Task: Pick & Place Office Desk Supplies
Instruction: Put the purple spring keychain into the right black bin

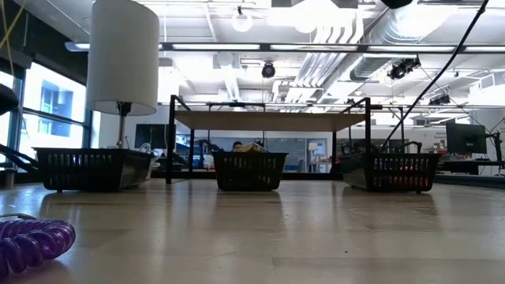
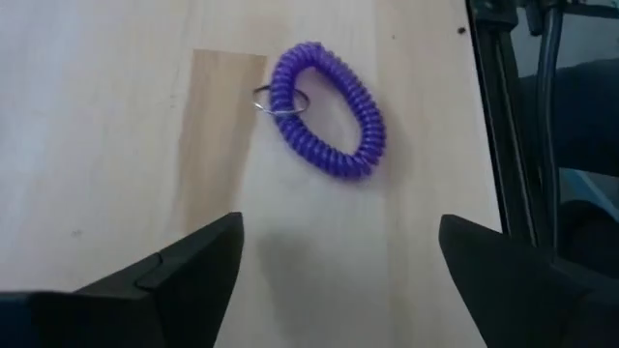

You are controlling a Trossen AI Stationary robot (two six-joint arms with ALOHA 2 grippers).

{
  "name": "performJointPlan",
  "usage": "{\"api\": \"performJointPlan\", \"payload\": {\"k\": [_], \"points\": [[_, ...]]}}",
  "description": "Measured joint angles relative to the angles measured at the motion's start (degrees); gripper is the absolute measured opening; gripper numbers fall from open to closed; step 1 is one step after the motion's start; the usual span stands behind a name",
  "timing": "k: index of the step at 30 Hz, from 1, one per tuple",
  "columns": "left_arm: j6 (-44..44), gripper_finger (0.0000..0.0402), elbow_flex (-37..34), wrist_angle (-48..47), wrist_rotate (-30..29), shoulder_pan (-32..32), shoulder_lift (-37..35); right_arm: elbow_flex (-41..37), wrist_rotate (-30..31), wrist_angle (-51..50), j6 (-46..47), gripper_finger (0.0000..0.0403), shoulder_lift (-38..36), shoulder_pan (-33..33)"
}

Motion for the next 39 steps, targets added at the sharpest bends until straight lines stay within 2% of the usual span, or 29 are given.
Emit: {"api": "performJointPlan", "payload": {"k": [8,17,21,26,31,39], "points": [[0.0,0.034,0.1,7.5,-2.5,0.0,4.1,0.0,0.0,0.7,-0.3,0.029,0.0,1.2],[-1.2,0.034,0.2,11.3,-14.3,-0.1,8.8,0.0,0.4,0.6,-0.4,0.029,0.0,1.5],[4.0,0.034,0.2,14.9,-17.2,-0.1,11.2,0.0,0.5,0.5,-0.8,0.029,0.0,1.5],[2.7,0.0335,0.2,16.7,-19.4,0.0,14.0,0.0,0.8,0.5,-1.5,0.029,0.0,1.5],[2.1,0.0292,0.1,17.1,-20.6,-0.1,14.9,0.0,1.3,0.5,-2.0,0.029,0.0,1.5],[1.5,0.016,0.0,17.0,-21.8,0.1,15.0,0.0,1.3,0.4,-3.6,0.029,0.0,1.3]]}}
